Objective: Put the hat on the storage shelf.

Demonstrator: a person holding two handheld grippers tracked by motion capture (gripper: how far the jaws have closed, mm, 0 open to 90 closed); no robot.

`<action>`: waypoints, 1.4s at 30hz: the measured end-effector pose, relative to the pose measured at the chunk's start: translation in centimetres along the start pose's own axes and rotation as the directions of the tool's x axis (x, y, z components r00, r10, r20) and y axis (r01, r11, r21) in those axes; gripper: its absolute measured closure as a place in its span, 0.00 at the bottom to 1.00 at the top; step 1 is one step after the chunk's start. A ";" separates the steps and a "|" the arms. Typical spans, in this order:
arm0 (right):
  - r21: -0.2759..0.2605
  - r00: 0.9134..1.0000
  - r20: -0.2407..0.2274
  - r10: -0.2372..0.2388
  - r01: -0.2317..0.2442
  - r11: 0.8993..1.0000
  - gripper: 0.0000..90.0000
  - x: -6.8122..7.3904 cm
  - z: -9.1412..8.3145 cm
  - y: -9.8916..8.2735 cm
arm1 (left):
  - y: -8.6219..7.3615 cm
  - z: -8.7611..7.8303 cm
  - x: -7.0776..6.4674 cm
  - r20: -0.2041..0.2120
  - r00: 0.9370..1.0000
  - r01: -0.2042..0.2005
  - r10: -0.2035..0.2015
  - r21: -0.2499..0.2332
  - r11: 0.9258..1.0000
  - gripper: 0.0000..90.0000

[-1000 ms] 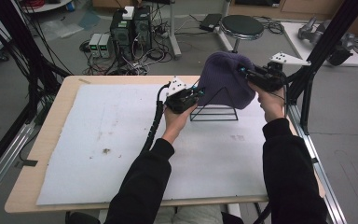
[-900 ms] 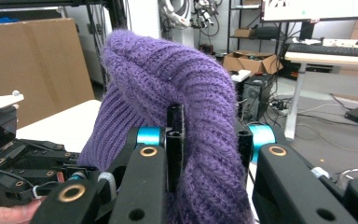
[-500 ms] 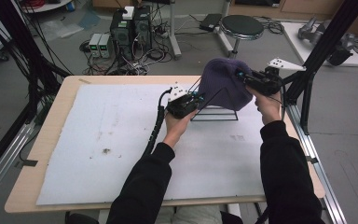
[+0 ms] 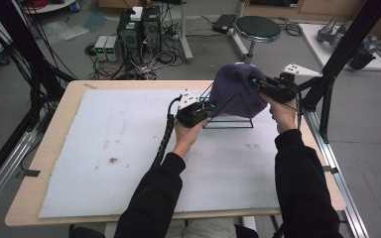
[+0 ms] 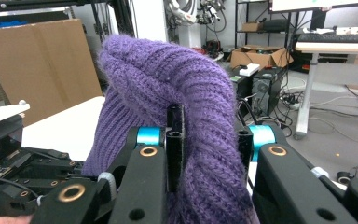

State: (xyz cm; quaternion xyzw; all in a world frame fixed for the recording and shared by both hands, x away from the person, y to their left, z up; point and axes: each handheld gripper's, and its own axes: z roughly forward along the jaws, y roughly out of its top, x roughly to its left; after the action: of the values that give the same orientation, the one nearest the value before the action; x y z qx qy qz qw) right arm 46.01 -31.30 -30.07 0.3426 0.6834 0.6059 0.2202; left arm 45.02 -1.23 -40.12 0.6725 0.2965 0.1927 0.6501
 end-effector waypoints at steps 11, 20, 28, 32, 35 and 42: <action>0.007 0.999 -0.028 -0.020 0.020 1.000 0.79 -0.2 0.4 -0.5 | -0.9 0.2 0.6 0.000 1.000 0.015 -0.015 0.028 1.000 0.91; 0.005 1.000 -0.018 0.004 -0.004 1.000 0.67 -0.3 0.4 -1.1 | -1.5 0.2 0.2 -0.007 1.000 0.008 -0.008 0.043 0.999 0.91; -0.088 0.999 -0.010 0.045 -0.045 0.995 0.40 -0.2 -0.5 -0.8 | -0.8 -0.7 -0.2 -0.019 1.000 -0.022 0.022 0.023 1.000 0.91; -0.114 0.998 0.013 0.064 -0.062 0.992 0.34 -0.5 -1.1 -0.8 | -1.5 -0.8 -0.1 -0.020 1.000 -0.003 0.004 0.048 0.999 0.90; -0.105 0.997 0.015 0.076 -0.074 0.992 0.32 -0.5 -1.4 -0.8 | -2.2 -0.7 0.0 -0.029 1.000 0.011 -0.009 0.072 0.997 0.90; -0.113 0.996 -0.008 0.088 -0.088 0.990 0.31 -0.2 -1.7 -0.8 | -3.2 -0.8 0.9 -0.051 0.996 0.081 -0.076 0.122 0.989 0.88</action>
State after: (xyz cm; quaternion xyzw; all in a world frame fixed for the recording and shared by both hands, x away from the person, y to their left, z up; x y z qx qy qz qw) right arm 44.77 -32.65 -30.61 0.3584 0.6323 0.6535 0.2113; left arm 44.69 -0.05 -43.38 0.6947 0.3491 0.1637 0.6073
